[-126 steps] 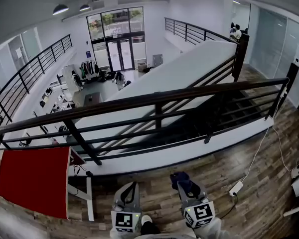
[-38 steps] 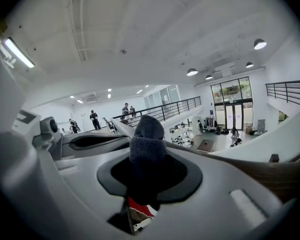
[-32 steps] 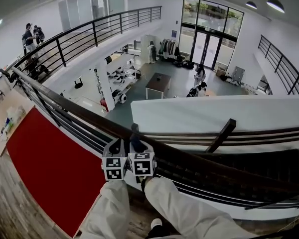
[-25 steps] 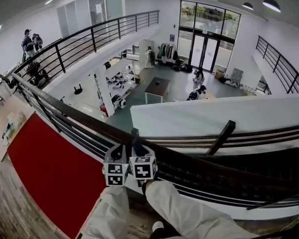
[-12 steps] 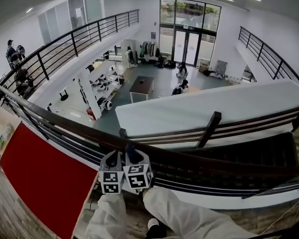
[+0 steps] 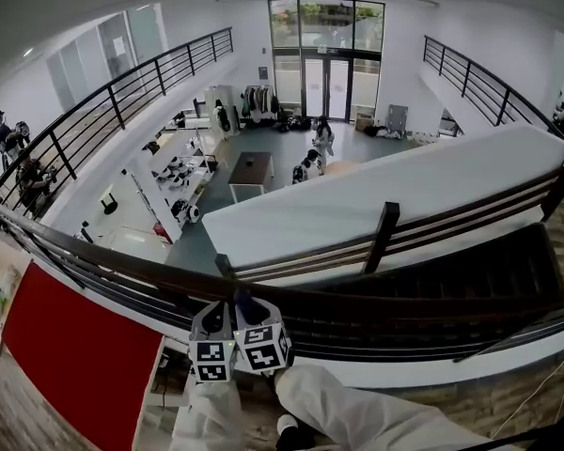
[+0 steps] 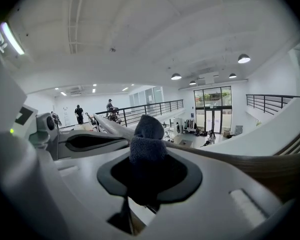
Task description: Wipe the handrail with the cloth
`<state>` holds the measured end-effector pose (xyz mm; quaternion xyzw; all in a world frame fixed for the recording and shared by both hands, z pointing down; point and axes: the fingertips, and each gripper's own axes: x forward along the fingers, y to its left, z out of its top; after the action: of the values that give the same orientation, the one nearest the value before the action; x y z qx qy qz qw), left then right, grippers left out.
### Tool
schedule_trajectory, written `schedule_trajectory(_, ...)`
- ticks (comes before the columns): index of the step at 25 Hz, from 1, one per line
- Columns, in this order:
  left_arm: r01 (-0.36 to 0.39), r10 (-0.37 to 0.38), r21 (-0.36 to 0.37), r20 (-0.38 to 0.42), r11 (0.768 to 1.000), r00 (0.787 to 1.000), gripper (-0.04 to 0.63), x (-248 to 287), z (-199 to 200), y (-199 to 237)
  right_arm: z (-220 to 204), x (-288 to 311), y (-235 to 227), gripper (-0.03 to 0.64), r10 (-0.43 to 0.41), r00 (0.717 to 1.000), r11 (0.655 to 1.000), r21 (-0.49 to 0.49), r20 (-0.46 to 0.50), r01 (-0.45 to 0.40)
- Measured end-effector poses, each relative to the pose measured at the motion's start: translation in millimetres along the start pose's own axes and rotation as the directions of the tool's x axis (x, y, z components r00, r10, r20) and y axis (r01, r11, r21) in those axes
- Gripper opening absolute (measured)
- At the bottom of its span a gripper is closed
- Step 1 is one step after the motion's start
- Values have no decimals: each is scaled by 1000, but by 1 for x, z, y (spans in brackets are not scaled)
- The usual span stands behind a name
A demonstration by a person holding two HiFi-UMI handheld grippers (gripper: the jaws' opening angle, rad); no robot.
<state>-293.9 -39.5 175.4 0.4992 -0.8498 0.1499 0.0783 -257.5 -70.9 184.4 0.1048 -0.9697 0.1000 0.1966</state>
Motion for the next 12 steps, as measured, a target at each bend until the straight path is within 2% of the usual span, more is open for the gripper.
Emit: schedule_trajectory(12,127,-127,-7,12,992,992,0,12,8,-96,-24,-57,-67,101,-83,997,997,8,8,83)
